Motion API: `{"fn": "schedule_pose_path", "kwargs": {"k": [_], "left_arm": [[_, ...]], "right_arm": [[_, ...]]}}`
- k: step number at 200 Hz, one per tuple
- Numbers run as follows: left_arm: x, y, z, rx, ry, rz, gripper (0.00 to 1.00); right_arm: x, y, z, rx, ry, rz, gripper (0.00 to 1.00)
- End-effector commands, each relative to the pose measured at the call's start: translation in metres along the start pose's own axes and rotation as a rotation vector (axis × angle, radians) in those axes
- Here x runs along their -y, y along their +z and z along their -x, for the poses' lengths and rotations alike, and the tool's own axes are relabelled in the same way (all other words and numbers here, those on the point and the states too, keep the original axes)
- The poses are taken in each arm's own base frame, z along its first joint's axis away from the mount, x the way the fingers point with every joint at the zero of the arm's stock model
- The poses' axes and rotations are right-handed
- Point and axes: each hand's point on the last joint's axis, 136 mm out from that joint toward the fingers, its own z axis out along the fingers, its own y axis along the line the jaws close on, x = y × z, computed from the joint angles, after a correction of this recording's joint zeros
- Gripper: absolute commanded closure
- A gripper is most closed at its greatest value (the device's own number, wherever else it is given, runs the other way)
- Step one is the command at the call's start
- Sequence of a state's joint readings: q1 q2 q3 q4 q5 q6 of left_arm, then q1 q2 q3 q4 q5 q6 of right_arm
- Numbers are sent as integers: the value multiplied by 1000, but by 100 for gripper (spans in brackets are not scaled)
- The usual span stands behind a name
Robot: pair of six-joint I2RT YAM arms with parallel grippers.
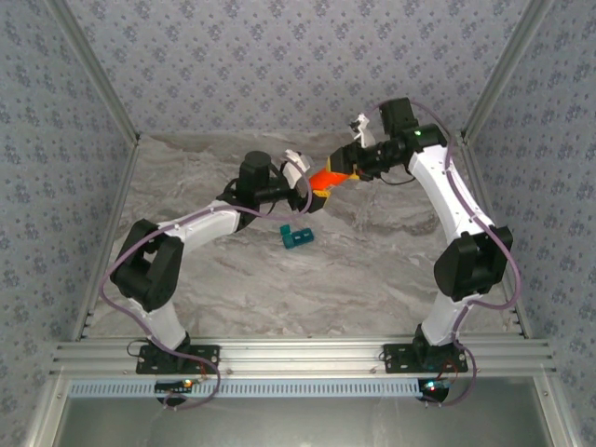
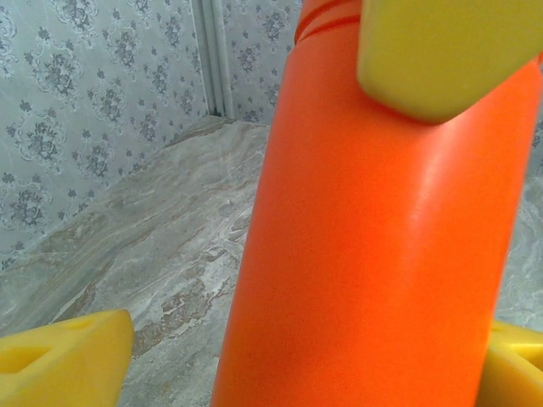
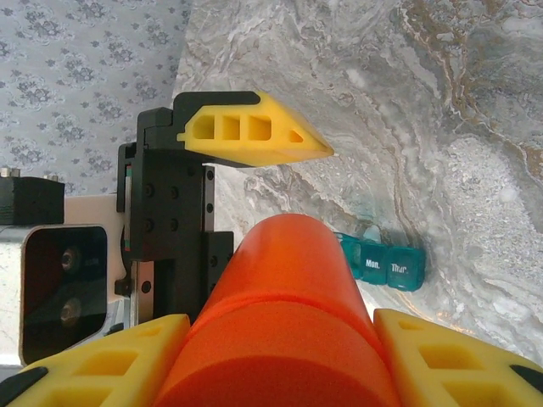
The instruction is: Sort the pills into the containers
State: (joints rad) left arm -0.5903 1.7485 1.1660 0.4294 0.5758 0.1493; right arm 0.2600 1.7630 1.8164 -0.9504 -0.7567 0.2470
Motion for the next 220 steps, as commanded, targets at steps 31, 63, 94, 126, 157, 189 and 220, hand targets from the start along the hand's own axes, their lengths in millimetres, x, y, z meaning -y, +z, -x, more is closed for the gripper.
{"fn": "schedule_pose_path", "kwargs": {"k": [31, 63, 94, 126, 157, 189, 220], "left_arm": [[16, 1, 31, 75, 41, -64, 12], [22, 6, 33, 75, 40, -85, 13], [25, 8, 33, 73, 33, -101, 19], [27, 8, 26, 53, 19, -110, 22], [26, 9, 17, 26, 0, -103, 21], [25, 10, 14, 19, -11, -99, 20], [25, 11, 18, 24, -12, -107, 25]], "right_arm": [[-17, -3, -5, -9, 0, 53, 72], [-17, -1, -5, -10, 1, 57, 72], [-17, 0, -7, -14, 6, 61, 72], [-16, -2, -6, -8, 9, 63, 72], [-14, -6, -3, 9, 20, 71, 73], [-13, -6, -4, 12, 26, 72, 73], [-11, -5, -5, 11, 30, 76, 73]]}}
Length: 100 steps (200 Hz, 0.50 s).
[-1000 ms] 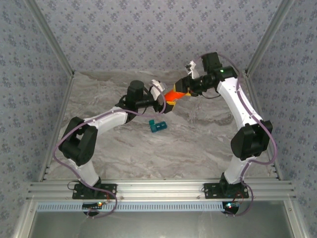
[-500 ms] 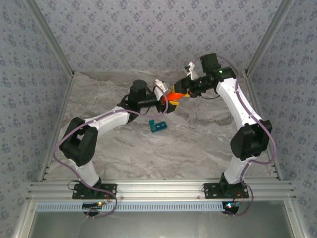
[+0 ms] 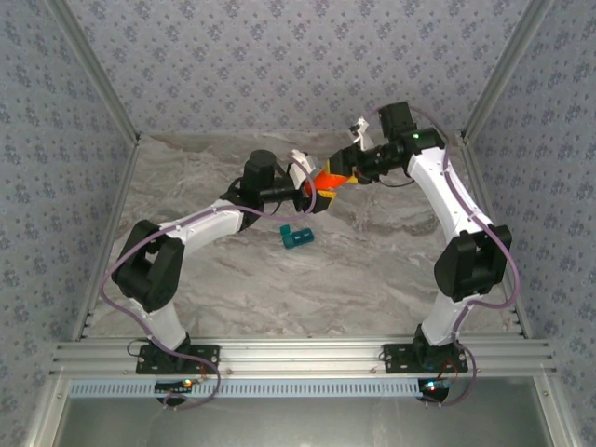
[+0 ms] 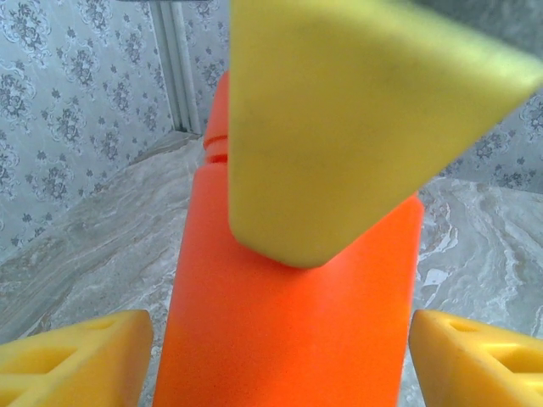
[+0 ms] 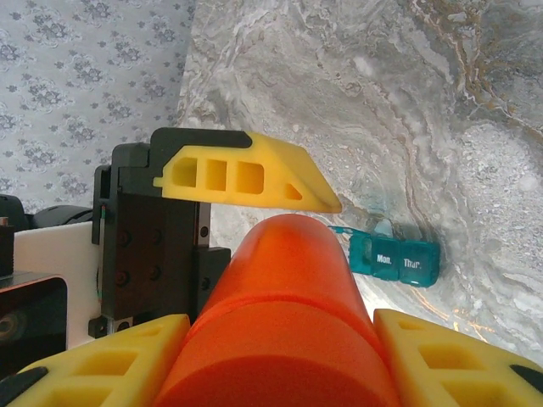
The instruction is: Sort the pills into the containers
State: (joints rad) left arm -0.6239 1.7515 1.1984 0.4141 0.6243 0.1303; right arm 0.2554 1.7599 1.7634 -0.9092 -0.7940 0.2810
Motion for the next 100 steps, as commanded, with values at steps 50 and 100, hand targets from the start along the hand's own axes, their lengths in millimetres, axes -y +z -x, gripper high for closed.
{"fn": "schedule_pose_path", "kwargs": {"k": [50, 100], "left_arm": [[4, 9, 1, -15, -29, -39, 25], [5, 15, -3, -33, -38, -38, 20]], "right_arm": [[-17, -12, -1, 29, -12, 58, 73], [-18, -13, 1, 34, -14, 69, 73]]}}
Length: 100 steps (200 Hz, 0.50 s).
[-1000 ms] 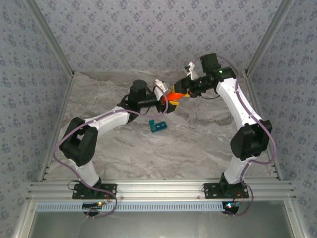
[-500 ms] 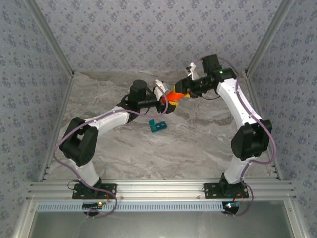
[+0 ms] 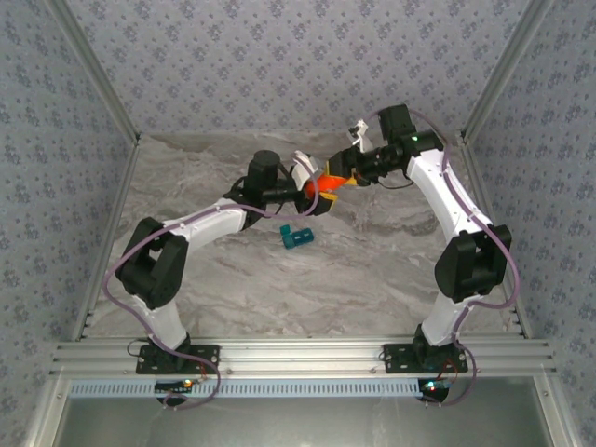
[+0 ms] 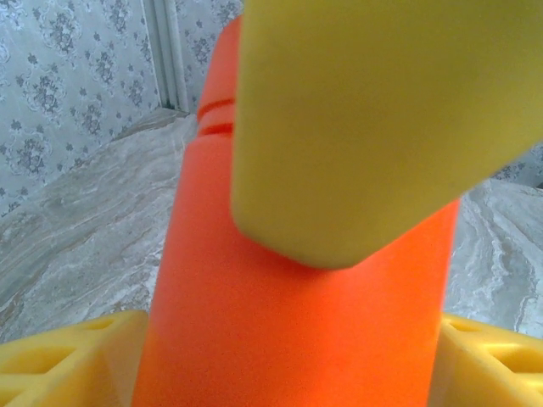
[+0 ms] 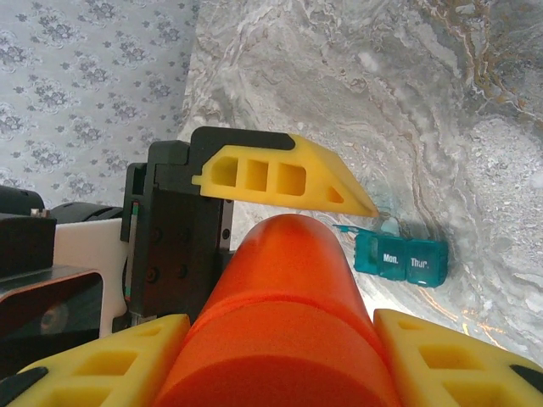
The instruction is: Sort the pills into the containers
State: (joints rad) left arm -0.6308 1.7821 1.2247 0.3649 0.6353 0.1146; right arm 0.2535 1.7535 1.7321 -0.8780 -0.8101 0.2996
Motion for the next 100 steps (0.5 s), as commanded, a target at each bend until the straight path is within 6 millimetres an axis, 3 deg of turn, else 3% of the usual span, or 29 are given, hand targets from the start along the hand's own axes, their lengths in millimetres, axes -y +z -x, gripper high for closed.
{"fn": "schedule_pose_path", "kwargs": {"k": [1, 51, 100], "left_arm": [[3, 6, 9, 8, 7, -15, 20], [2, 9, 9, 7, 4, -20, 23], [-2, 6, 8, 3, 6, 18, 20]], "right_arm": [[-20, -15, 2, 32, -29, 52, 73], [-20, -18, 2, 39, -28, 61, 73], [-16, -23, 4, 57, -16, 62, 73]]}}
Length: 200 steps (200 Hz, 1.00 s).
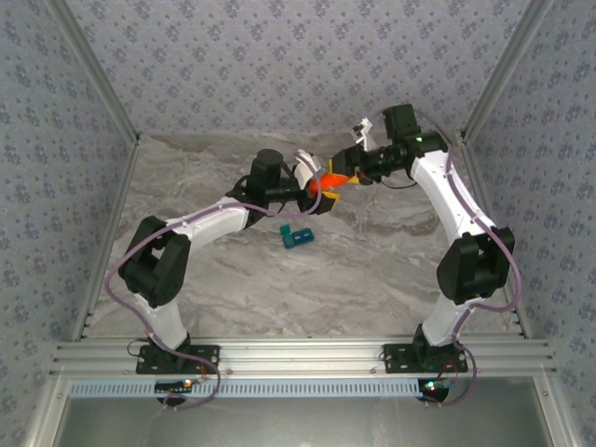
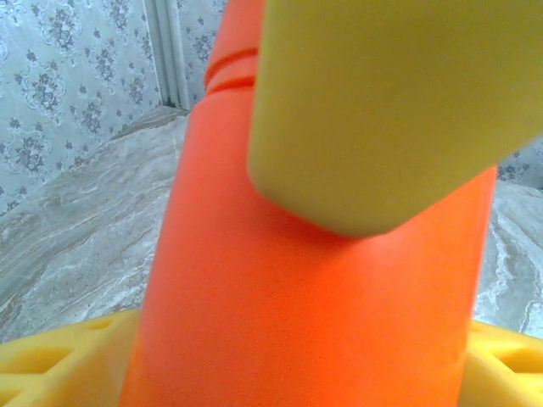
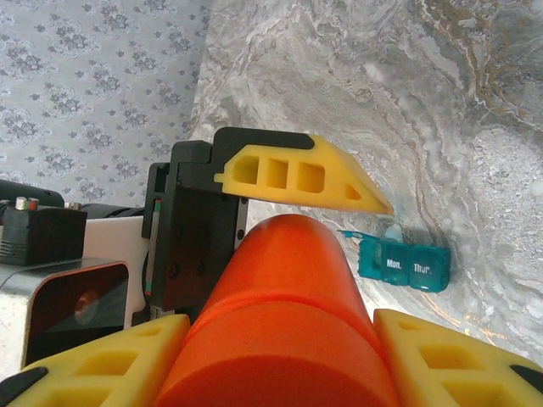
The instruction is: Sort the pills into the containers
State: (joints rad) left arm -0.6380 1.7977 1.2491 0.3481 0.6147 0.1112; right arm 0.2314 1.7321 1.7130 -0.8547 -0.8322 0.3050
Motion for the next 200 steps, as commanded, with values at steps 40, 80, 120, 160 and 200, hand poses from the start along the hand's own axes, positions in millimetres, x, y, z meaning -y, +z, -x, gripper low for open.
{"fn": "schedule_pose_path", "kwargs": {"k": [40, 80, 120, 160, 200], "left_arm": [[-1, 1, 9, 17, 12, 15, 17], [1, 1, 11, 21, 13, 1, 20], [2, 1, 10, 19, 7, -4, 24], [2, -1, 11, 27, 4, 0, 27], [0, -3, 14, 38, -6, 5, 33]], "right_arm": [[-17, -14, 3, 44, -8, 55, 73], [-20, -14, 5, 53, -5, 68, 73], [-20, -14, 5, 52, -2, 69, 73], [-20, -14, 5, 53, 0, 67, 73], [-19, -13, 5, 53, 2, 68, 73]]}}
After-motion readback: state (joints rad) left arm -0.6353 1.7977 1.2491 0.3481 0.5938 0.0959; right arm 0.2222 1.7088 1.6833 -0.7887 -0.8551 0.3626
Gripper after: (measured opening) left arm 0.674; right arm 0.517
